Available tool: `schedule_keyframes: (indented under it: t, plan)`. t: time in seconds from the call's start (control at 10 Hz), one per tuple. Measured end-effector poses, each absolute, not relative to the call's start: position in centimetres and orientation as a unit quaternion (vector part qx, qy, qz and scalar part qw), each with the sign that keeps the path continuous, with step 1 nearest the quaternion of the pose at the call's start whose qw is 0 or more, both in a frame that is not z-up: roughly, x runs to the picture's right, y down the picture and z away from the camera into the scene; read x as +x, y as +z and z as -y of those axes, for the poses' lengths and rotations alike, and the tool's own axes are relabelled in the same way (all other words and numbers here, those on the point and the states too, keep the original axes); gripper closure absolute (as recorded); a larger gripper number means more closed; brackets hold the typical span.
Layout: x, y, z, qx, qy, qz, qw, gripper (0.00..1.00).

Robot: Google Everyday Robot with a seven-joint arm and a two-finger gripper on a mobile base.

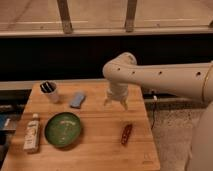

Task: Place the white sponge in the ceramic bowl

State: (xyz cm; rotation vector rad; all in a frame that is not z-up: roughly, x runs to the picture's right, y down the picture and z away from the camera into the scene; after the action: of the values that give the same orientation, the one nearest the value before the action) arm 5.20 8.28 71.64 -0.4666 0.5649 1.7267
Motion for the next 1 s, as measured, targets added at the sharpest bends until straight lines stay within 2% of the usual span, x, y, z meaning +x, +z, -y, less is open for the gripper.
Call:
schedule_keyframes:
  t: [0.5,1.0]
  plan:
    - [2.6,73.3,-5.9,-0.197,0.725,-0.234,0.618,0.35]
    - [-7.4,76.4,-0.9,-0.232,0.692,-0.175,0.660,0.35]
